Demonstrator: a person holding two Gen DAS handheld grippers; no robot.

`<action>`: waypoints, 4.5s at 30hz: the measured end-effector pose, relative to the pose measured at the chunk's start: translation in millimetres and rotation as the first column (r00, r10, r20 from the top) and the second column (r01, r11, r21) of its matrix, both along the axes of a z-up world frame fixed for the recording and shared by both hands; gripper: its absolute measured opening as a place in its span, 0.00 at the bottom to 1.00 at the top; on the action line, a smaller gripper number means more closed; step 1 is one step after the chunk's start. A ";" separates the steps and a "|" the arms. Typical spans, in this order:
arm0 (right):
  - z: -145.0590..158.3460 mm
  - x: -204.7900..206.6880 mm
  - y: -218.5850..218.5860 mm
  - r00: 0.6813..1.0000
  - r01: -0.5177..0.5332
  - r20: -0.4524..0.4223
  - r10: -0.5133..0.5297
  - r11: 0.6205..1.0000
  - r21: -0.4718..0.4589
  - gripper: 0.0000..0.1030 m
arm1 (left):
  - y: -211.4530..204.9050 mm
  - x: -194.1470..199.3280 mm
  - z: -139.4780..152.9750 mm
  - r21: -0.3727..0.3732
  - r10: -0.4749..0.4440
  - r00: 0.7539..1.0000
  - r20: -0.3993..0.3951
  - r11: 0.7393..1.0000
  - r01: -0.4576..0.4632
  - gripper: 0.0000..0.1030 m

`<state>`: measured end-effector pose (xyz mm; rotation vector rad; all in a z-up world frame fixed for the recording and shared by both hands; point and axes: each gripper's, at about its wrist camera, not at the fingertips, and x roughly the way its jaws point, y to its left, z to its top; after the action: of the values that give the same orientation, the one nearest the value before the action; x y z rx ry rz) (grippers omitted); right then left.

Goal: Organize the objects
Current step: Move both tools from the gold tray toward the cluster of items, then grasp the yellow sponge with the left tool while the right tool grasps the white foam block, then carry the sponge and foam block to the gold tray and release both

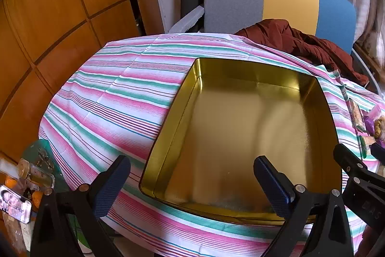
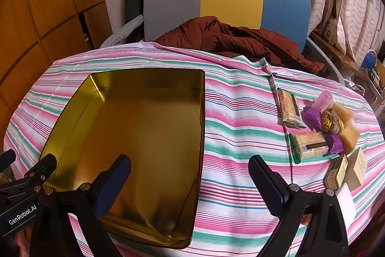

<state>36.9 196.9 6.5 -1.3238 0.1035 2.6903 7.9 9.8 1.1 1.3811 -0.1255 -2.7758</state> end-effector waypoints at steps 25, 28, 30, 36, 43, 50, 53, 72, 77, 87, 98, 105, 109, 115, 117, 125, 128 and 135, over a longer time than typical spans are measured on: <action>25.0 21.6 39.3 0.984 -0.079 -0.158 0.079 0.997 0.008 1.00 | 30.0 7.2 -6.5 0.152 -0.142 0.989 0.041 0.979 0.134 1.00; 20.9 33.7 66.5 0.989 -0.015 -0.148 0.013 1.000 -0.011 1.00 | 45.4 15.6 -6.4 0.186 -0.198 0.980 0.020 0.964 0.191 1.00; 15.4 44.3 88.7 0.990 0.043 -0.137 -0.046 0.999 -0.024 1.00 | 61.5 19.7 -5.3 0.180 -0.255 0.967 0.016 0.952 0.248 1.00; -4.0 87.7 164.6 0.978 0.178 -0.115 -0.173 0.983 0.036 0.87 | 110.0 32.6 -0.4 0.154 -0.418 0.908 0.025 0.899 0.410 1.00; -30.5 147.0 262.7 0.960 0.279 0.004 -0.279 0.959 0.058 0.85 | 171.0 44.0 -5.6 0.199 -0.597 0.797 0.091 0.795 0.573 1.00; -67.4 160.6 286.6 0.979 0.157 0.125 -0.161 0.987 0.039 0.85 | 231.4 57.1 -18.8 0.249 -0.718 0.676 0.166 0.694 0.675 1.00; -71.0 156.6 280.4 0.990 0.077 0.111 -0.085 0.995 0.068 0.85 | 251.2 63.3 -23.6 0.270 -0.752 0.636 0.176 0.658 0.703 1.00; -86.4 186.4 312.9 0.958 0.285 0.069 -0.278 0.950 -0.126 0.63 | 355.3 102.9 -59.8 0.179 -0.891 0.427 0.154 0.450 0.875 1.00; -85.9 189.6 312.6 0.954 0.297 0.063 -0.292 0.948 -0.116 0.63 | 378.9 107.0 -76.1 0.161 -0.896 0.405 0.180 0.433 0.887 1.00; -87.4 183.1 303.7 0.948 0.314 0.067 -0.310 0.948 -0.059 0.64 | 376.6 102.7 -88.5 0.117 -0.893 0.434 0.121 0.447 0.887 1.00; -82.7 184.0 291.5 0.948 0.319 0.059 -0.314 0.942 -0.109 0.62 | 365.2 111.3 -82.9 0.104 -0.916 0.400 0.032 0.401 0.910 0.64; -70.9 181.7 267.1 0.963 0.271 0.043 -0.267 0.954 -0.129 0.62 | 342.6 114.1 -69.6 0.132 -0.905 0.426 -0.007 0.421 0.897 0.62; -61.1 172.7 253.6 0.973 0.232 0.032 -0.230 0.965 -0.124 0.62 | 318.3 106.1 -61.4 0.176 -0.882 0.470 -0.025 0.459 0.871 0.62; -50.7 150.1 225.8 0.987 0.162 0.016 -0.161 0.978 -0.132 0.62 | 275.4 96.3 -43.8 0.204 -0.840 0.536 -0.079 0.513 0.834 0.62; -47.0 140.7 217.4 0.990 0.141 0.011 -0.141 0.980 -0.141 0.62 | 261.8 90.5 -36.3 0.201 -0.824 0.558 -0.102 0.532 0.822 0.62; -22.7 89.7 173.8 0.999 0.028 -0.038 -0.035 0.983 -0.182 0.62 | 198.7 55.1 -14.7 0.222 -0.714 0.682 -0.160 0.647 0.729 0.62; -10.5 66.7 151.3 0.998 -0.025 -0.066 0.013 0.981 -0.190 0.62 | 168.9 35.3 -7.6 0.229 -0.653 0.739 -0.166 0.704 0.673 0.62; 16.5 -4.2 83.0 0.984 -0.160 -0.114 0.137 0.961 -0.224 0.62 | 94.4 -27.4 -9.1 0.266 -0.474 0.873 -0.111 0.833 0.486 0.62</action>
<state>32.7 279.9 23.0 -1.3074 0.3536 2.9458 -19.5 104.2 -8.0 1.5337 -0.0799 -3.3517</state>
